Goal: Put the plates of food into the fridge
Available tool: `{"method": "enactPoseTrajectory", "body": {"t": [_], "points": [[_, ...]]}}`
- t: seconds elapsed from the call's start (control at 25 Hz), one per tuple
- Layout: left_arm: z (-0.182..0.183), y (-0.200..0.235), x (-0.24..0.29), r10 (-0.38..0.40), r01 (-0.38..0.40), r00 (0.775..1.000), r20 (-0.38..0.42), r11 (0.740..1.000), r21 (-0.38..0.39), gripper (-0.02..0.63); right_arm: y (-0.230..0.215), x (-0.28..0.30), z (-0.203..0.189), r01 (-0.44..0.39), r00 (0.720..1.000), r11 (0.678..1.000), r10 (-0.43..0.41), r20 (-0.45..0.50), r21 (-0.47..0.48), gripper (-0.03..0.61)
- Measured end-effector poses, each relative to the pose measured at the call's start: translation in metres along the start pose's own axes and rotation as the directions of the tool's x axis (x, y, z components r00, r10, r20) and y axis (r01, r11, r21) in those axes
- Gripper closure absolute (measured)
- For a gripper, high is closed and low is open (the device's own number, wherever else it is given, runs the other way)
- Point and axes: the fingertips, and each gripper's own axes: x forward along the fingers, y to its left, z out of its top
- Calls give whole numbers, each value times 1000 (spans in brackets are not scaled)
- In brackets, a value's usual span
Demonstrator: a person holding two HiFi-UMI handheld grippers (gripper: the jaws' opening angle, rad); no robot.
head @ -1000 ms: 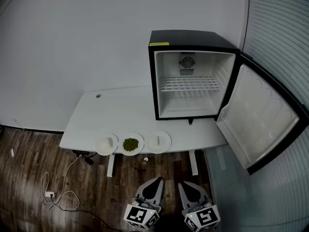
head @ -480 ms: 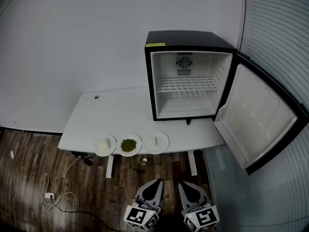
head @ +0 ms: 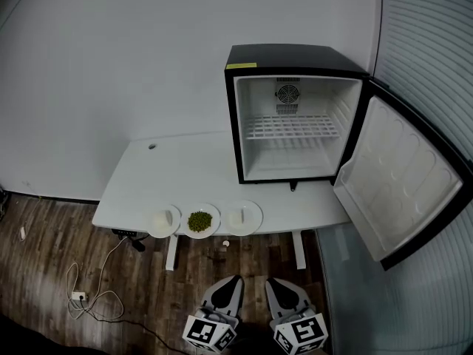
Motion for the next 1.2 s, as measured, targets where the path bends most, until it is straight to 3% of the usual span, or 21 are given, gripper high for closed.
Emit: {"method": "enactPoseTrajectory", "body": {"t": [0.44, 0.8, 0.96, 1.04, 1.2], "points": [[-8, 58, 25, -63, 63, 998, -29, 998, -1, 606, 10, 65, -15, 43, 997, 996, -39, -59, 72, 574], [-14, 126, 54, -154, 154, 987, -47, 988, -17, 606, 0, 133, -47, 183, 978, 970, -164, -128, 159, 572], [-24, 148, 66, -177, 176, 982, -60, 984, -32, 606, -10, 156, -73, 247, 961, 937, -203, -190, 246, 571], [-29, 158, 73, -172, 169, 983, -61, 985, -43, 606, -17, 166, -85, 269, 952, 916, -205, -228, 297, 529], [-34, 174, 87, -151, 149, 987, -45, 987, -61, 606, -36, 183, -109, 328, 935, 832, -219, -279, 448, 488]]}}
